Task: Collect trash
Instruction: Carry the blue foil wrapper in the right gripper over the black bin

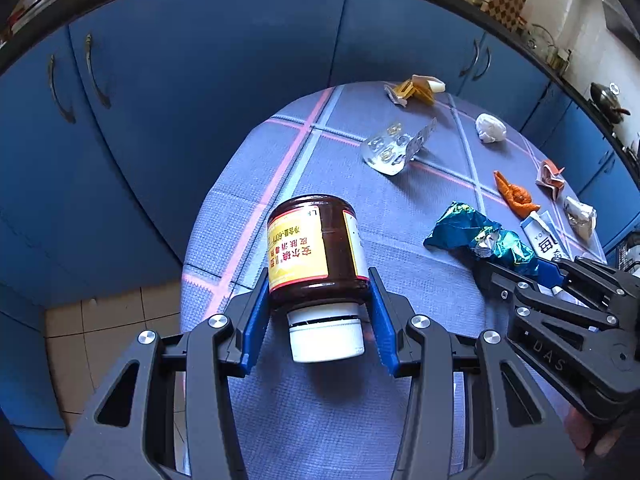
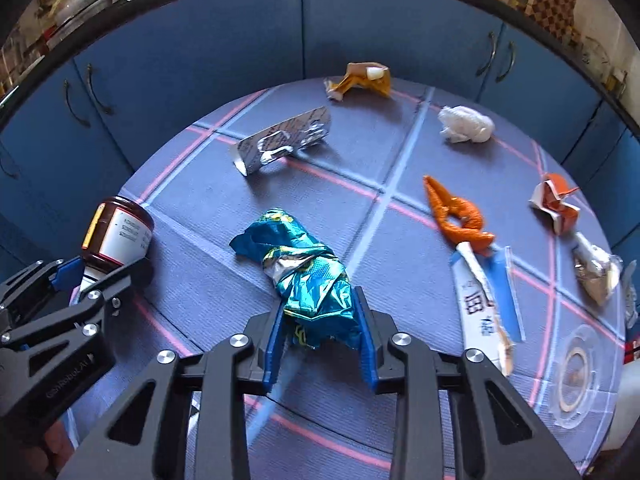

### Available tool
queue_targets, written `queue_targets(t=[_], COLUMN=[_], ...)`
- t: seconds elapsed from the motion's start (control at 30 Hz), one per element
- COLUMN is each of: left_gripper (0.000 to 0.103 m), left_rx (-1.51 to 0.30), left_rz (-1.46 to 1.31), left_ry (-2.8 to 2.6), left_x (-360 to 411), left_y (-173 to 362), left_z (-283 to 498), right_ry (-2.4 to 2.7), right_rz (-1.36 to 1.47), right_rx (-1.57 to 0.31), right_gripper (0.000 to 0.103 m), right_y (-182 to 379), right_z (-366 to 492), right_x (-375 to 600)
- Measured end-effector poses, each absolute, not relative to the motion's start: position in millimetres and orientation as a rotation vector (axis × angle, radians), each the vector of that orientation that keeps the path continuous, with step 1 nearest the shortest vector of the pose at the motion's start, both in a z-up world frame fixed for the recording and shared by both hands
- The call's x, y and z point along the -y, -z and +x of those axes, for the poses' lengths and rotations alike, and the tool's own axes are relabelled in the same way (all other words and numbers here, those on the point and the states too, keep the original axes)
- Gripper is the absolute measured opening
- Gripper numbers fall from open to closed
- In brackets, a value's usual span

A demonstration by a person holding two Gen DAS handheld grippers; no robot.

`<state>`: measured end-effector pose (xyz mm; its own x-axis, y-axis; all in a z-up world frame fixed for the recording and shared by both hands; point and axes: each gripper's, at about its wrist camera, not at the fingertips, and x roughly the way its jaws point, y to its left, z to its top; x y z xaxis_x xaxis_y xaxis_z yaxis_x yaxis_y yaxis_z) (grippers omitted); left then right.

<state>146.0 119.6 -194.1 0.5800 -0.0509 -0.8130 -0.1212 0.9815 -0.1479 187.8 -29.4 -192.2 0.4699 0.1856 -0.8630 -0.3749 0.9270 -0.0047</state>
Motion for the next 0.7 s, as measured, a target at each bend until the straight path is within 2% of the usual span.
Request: queue_targets(t=[0.3,0.7], left_gripper=[0.047,0.047], left_rx=[-0.891,-0.822], left_rz=[-0.158,-0.05], left_ry=[-0.008,0.128], left_x=[-93.7,-2.6], left_y=[167.7,130.5], left_z=[138.4,129.5], right_ry=[-0.315,-0.201], right_rz=[-0.145,-0.078], right_rx=[-0.981,-0.896], right_gripper=[0.027,0.027], right_y=[167.0,130.0], right_z=[173.8,144.1], right_x=[63.7,140.8])
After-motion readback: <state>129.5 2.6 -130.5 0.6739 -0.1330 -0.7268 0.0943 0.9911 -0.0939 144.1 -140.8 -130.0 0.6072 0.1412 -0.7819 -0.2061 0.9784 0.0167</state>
